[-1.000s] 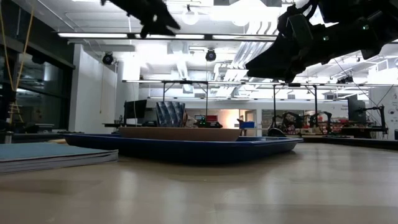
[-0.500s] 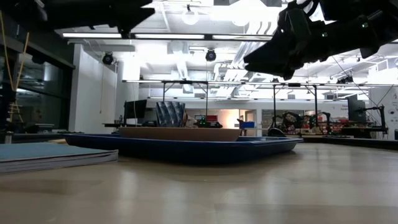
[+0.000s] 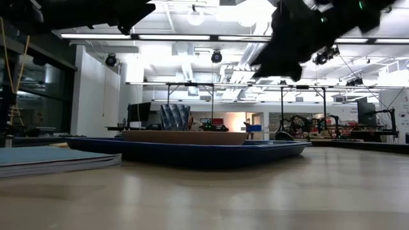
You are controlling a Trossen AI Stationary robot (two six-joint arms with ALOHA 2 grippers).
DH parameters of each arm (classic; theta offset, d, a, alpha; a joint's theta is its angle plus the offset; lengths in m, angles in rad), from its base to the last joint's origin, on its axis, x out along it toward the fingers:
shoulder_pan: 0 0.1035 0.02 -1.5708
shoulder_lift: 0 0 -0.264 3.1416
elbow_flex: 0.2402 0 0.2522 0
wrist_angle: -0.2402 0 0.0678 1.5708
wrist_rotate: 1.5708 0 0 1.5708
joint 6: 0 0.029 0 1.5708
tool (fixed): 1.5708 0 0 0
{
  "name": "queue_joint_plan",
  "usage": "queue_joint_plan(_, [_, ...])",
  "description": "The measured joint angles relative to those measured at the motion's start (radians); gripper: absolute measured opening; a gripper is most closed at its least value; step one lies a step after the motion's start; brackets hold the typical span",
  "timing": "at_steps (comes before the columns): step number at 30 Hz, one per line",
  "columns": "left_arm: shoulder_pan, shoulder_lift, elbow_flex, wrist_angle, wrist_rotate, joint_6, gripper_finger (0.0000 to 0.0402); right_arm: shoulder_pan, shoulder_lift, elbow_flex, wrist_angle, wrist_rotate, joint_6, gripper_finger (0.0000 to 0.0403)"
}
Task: Pick and place plate/cup/fork/spoon on tray
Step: Put the blue fork on the blue serving tray to the right of the light orange plate
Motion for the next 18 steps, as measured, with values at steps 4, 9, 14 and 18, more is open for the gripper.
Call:
queue_joint_plan(4, [0.0,0.0,0.0,-0.004,-0.001,0.008,0.0172,0.059,0.079,0.287,-0.72,0.0,0.216,0.0179])
queue_joint_plan(9, [0.001,0.0,0.0,-0.008,-0.002,0.01,0.0172,0.204,0.194,0.467,-1.185,-0.05,0.584,0.0179])
queue_joint_plan(14, [0.001,0.0,0.0,-0.008,-0.002,0.05,0.0172,0.364,0.262,0.443,-1.236,-0.119,0.829,0.0179])
queue_joint_plan(18, [0.001,0.0,0.0,-0.008,-0.002,0.059,0.0172,0.457,0.286,0.365,-1.229,-0.21,1.014,0.0179])
